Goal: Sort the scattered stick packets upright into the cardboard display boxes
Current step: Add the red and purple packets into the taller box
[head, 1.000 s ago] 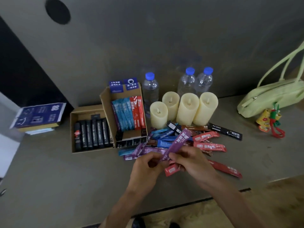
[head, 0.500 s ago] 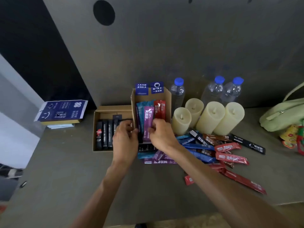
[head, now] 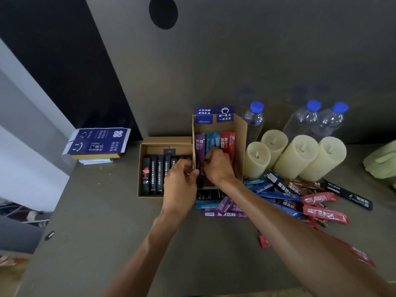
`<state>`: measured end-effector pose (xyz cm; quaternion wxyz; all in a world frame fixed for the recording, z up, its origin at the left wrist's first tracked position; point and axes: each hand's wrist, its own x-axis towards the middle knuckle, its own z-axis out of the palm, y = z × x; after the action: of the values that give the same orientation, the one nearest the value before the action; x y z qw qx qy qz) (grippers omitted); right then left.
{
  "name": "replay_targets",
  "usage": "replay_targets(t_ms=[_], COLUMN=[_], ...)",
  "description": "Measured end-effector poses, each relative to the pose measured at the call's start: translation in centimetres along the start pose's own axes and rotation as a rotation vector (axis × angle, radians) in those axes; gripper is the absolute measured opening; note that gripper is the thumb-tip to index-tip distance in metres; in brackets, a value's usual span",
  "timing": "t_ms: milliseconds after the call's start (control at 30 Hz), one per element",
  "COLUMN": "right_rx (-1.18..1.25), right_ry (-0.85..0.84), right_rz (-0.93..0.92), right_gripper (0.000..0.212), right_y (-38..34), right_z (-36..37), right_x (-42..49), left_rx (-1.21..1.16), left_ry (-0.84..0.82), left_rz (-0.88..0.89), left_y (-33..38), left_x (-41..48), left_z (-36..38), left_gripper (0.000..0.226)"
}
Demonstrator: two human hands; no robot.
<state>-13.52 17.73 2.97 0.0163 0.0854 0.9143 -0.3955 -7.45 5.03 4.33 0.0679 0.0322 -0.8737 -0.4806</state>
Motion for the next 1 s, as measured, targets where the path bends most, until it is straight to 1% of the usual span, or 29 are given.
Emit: replay_targets(t_ms=[433, 733, 867, 1000], right_rx=[-0.028, 0.010, 0.016, 0.049], right_ry=[0.029, 0.021, 0.002, 0.008], right_rz=[-0.023, -0.026, -0.041, -0.063], right_gripper=[0.010, 0.015, 0.012, 0.012], right_y=[0.6, 1.3, 1.3, 1.3], right_z=[0.9, 0.7, 0.1, -1.5], right_x=[-0.3, -0.6, -1.3, -3.7], left_rx=[0.013, 0.020, -0.022, -0.045], left_ry=[-0.019, -0.020, -0.031, -0.013], left_rz=[-0.011, -0.009, -0.031, -0.045], left_y=[0.2, 0.2, 0.5, 0.2], left_x=[-0.1, -0.3, -0.5, -1.8], left_z=[-0.1, -0.3, -0.6, -1.2], left_gripper=[0.012, 0.014, 0.010, 0.015])
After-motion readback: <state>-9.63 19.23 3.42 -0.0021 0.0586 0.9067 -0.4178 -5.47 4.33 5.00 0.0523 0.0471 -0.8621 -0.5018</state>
